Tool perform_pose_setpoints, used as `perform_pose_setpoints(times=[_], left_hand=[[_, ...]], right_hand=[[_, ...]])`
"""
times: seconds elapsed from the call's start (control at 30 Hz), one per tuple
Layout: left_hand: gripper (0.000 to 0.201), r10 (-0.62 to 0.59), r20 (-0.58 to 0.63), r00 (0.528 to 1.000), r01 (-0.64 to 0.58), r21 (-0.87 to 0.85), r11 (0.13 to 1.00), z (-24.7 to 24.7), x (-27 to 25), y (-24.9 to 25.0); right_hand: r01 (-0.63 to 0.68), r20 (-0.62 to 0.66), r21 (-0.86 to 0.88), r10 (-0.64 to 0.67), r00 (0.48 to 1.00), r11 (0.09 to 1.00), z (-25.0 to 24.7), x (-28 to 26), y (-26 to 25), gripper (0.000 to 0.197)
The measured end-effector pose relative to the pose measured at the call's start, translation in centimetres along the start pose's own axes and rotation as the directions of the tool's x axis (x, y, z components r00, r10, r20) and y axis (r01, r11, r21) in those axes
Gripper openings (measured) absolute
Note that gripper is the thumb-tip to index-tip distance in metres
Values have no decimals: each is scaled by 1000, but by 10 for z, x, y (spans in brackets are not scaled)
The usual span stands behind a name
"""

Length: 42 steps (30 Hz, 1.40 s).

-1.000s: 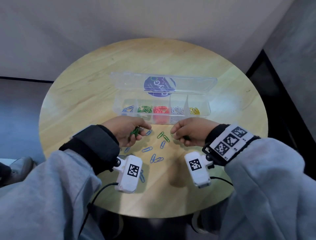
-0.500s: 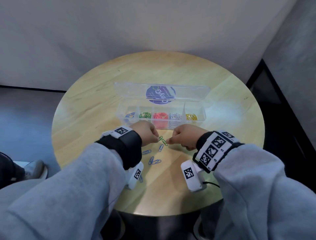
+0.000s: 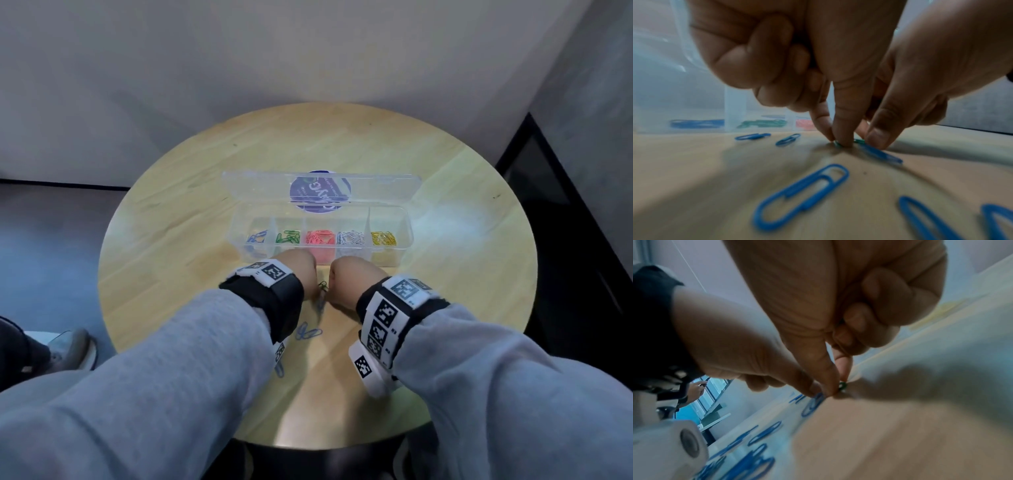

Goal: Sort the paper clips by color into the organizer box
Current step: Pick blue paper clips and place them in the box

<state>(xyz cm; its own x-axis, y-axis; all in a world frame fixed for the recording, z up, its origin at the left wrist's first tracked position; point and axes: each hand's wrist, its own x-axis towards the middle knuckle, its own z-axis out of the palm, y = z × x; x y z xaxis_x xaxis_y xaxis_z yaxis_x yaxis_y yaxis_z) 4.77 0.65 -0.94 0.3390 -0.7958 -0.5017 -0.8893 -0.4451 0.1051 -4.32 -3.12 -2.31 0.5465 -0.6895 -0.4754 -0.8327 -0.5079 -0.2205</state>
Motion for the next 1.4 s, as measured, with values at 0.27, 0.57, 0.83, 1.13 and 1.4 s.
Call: perform_pose_setpoints(times=[0.27,0.57,0.83,1.13,1.4], left_hand=[[9,-34,37,999,42,-251,967,-3,-16,-26],[23,-62,132,989,134,-661,738,-33,-33,-69],[20,-95,53,994,103,-724,682,-65,-25,-72],[18,-107,-8,994,61,-779,624,-77,-1,-62],[8,-61,-34,998,-15,-958,286,-75,-7,-57]], right_hand=[[-31,78,52,27,997,998,-2,-3,5,7],[3,163,516,-102,981,856,-34,-27,19,19],[25,61,905,-187,980,425,-61,-27,-1,22],[-131,121,956,52,991,262,-80,13,-41,11],[-94,91,978,22,996,186,-72,18,-39,22]])
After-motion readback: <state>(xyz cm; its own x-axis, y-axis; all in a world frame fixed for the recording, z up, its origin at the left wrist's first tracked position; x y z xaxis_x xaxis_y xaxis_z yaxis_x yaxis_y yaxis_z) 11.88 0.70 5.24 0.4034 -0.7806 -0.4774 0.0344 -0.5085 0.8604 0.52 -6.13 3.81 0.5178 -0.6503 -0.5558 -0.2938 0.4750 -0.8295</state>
